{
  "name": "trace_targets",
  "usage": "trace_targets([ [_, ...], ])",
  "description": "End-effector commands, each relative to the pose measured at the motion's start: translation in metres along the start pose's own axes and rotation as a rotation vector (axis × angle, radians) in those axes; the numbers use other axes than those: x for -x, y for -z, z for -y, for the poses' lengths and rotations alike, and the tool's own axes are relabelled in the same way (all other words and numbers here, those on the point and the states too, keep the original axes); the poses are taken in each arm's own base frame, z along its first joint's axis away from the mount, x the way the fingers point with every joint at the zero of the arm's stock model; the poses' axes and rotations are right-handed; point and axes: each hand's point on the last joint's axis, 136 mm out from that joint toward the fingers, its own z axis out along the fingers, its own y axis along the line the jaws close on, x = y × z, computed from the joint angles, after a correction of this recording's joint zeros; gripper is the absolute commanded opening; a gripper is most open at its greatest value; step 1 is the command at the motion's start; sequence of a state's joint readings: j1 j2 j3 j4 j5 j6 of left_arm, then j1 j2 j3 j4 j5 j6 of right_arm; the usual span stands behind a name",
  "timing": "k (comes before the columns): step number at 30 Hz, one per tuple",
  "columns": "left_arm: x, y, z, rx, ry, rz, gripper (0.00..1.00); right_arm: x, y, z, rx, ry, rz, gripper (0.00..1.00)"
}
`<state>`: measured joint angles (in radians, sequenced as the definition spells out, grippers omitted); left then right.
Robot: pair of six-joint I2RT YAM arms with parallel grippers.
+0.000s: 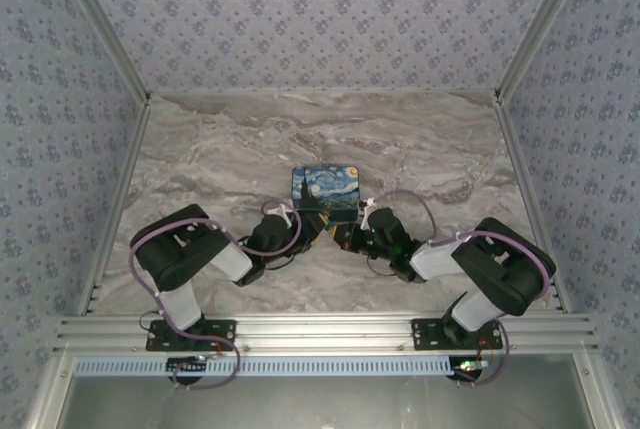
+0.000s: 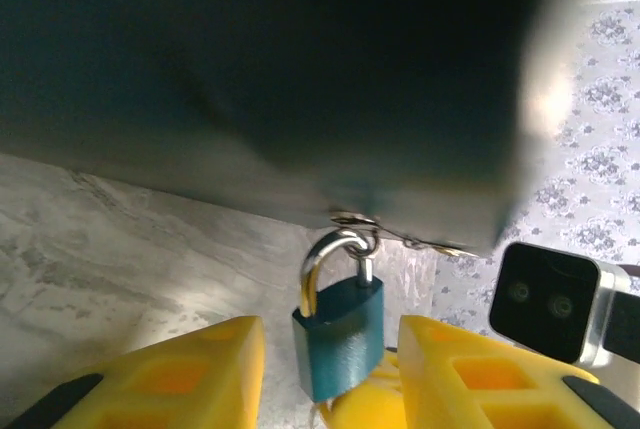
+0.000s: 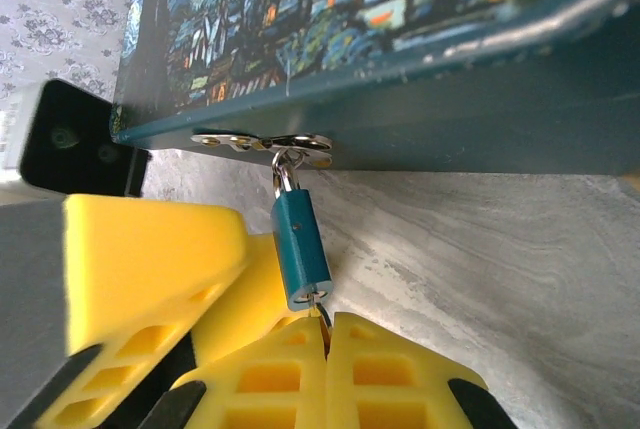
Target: Unlock the padlock with the key
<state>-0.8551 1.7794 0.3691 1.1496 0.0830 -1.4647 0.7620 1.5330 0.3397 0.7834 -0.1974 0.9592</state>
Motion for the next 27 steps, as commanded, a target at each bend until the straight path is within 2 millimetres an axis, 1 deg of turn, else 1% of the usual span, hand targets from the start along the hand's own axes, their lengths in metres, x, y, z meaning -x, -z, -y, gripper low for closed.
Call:
trace_targets([
  [1,0.001,-0.002,0.011,-0.067,0.026,0.016,0.38,0.009,-0.004,-0.014,0.039,-0.009,0.029,0.00],
  [5,-0.002,-0.009,0.011,-0.082,0.040,0.005,0.36,0.008,-0.005,-0.015,0.042,-0.012,0.024,0.00],
  [10,-0.002,-0.013,0.008,-0.091,0.065,0.011,0.34,0.009,-0.006,-0.016,0.044,-0.019,0.025,0.00],
  [17,-0.002,-0.018,0.010,-0.118,0.091,0.012,0.30,0.012,-0.007,-0.020,0.055,-0.033,0.030,0.00],
  [23,0.000,-0.017,0.010,-0.117,0.089,0.026,0.25,0.013,-0.006,-0.020,0.052,-0.045,0.032,0.00],
  [27,0.000,-0.016,0.010,-0.116,0.090,0.028,0.18,0.013,-0.005,-0.020,0.050,-0.046,0.033,0.00],
])
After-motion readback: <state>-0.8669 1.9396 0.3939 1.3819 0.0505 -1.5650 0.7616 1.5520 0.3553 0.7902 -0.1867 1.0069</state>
